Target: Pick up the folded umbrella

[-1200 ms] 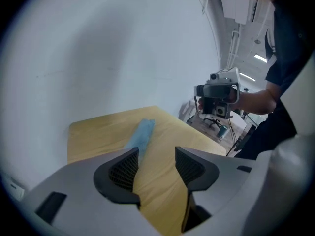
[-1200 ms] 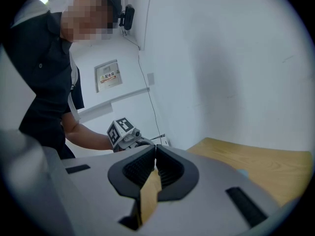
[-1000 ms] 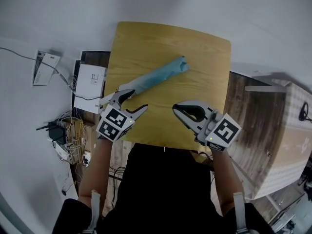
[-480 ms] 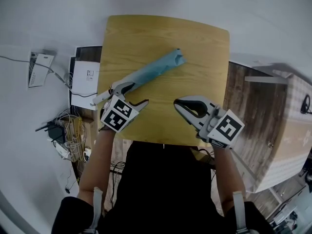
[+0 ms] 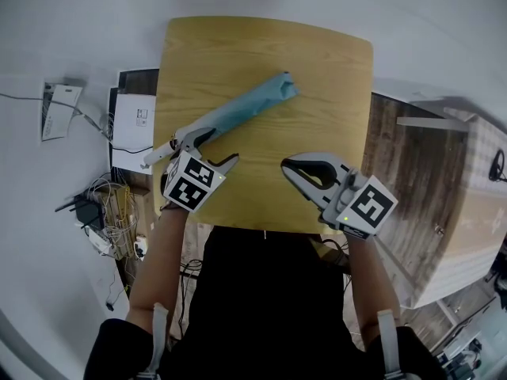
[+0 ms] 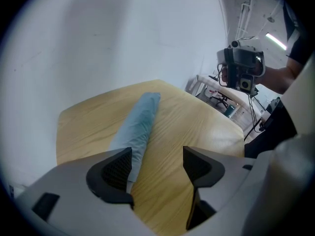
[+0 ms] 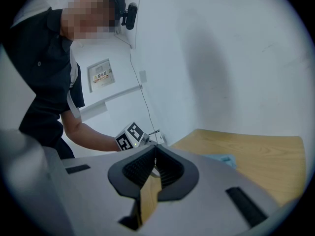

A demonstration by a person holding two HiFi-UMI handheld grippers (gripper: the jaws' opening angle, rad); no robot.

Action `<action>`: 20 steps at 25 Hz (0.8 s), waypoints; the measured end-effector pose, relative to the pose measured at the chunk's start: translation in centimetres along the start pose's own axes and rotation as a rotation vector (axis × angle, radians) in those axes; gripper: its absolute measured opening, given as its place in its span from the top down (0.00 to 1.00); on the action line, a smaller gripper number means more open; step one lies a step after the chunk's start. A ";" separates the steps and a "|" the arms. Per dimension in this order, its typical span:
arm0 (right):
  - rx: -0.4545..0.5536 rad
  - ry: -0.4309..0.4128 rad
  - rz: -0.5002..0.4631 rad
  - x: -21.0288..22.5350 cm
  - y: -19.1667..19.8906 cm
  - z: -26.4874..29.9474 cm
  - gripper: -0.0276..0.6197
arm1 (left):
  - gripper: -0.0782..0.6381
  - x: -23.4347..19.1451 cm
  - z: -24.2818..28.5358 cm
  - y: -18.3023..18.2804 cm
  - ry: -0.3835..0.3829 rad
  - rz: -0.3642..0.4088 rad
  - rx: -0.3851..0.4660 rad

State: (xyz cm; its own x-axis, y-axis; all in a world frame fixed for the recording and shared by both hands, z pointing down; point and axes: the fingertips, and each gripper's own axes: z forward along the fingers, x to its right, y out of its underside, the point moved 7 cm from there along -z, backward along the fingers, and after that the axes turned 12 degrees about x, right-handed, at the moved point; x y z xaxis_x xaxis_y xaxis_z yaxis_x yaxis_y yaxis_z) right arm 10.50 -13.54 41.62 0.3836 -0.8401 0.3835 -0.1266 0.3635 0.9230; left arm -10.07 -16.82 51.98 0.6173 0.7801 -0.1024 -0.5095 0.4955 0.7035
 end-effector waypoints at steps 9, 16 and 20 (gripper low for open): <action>0.006 0.002 0.006 0.1 -0.1 0.4 0.93 | 0.39 -0.1 -0.1 -0.5 -0.032 -0.002 0.009; 0.014 -0.005 0.015 0.0 -0.1 0.6 0.93 | 0.39 -0.7 0.3 -0.9 -0.079 0.013 0.015; 0.001 -0.004 0.008 0.0 0.1 0.5 0.93 | 0.39 -1.0 0.4 -0.9 -0.094 0.033 0.008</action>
State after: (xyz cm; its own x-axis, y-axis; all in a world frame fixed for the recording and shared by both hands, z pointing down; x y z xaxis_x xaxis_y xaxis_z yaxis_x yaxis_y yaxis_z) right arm 10.06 -13.70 41.77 0.3786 -0.8389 0.3910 -0.1306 0.3698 0.9199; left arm -9.97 -18.24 51.74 0.6537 0.7566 -0.0127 -0.5262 0.4665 0.7110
